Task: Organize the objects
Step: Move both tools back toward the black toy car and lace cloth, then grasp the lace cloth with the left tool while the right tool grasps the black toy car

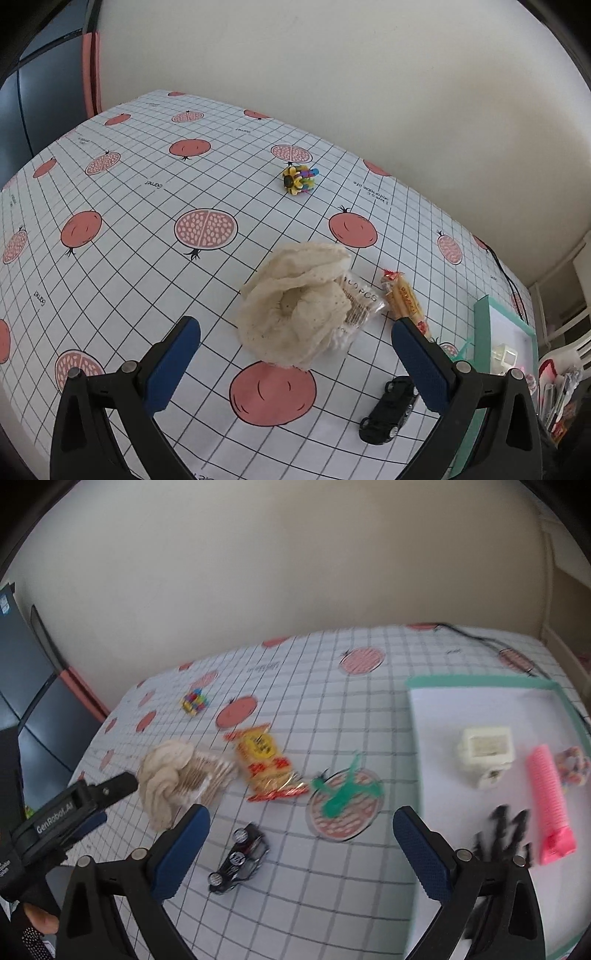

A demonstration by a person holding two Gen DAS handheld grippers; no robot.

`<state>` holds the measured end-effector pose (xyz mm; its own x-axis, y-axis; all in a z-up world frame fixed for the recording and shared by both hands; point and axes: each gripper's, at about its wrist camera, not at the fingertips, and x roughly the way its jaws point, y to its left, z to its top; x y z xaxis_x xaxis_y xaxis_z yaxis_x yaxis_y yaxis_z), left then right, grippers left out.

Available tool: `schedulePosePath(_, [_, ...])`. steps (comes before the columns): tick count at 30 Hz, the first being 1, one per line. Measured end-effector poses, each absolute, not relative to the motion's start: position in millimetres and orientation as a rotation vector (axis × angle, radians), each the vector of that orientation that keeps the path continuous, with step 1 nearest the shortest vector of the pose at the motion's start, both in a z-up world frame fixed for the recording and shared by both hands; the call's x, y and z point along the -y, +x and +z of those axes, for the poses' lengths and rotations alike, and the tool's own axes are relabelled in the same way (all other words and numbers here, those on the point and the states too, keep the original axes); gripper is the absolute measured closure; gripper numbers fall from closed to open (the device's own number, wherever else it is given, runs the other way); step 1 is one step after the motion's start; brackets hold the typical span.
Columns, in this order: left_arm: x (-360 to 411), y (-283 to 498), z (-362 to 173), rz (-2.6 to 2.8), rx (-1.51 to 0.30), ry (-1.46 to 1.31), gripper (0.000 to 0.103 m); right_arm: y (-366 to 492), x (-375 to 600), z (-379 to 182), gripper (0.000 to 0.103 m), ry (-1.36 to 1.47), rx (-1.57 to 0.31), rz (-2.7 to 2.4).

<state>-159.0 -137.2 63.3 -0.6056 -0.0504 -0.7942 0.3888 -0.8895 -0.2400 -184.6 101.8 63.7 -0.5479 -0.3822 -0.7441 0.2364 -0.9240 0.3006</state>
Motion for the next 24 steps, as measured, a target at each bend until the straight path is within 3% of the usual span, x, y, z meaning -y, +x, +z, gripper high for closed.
schedulePosePath(14, [138, -167, 43, -2.539, -0.497, 1.278, 0.004, -180, -55, 29, 0.008, 1.385, 0.086, -2.388])
schedulePosePath(19, [135, -167, 38, -2.543, -0.463, 1.276, 0.006, -179, -49, 23, 0.018, 1.412, 0.040, -2.378])
schedulePosePath(20, [135, -167, 39, -2.543, -0.463, 1.271, 0.010, -179, -48, 22, 0.019, 1.418, 0.036, -2.377])
schedulePosePath(21, [136, -167, 38, -2.541, -0.460, 1.273, 0.023, -180, -48, 21, 0.021, 1.420, 0.035, -2.377])
schedulePosePath(22, [137, -168, 37, -2.534, -0.463, 1.284, 0.029, -180, -48, 21, 0.022, 1.423, 0.036, -2.376])
schedulePosePath(24, [138, -168, 35, -2.525, -0.473, 1.291, 0.032, -180, -48, 20, 0.024, 1.427, 0.032, -2.379])
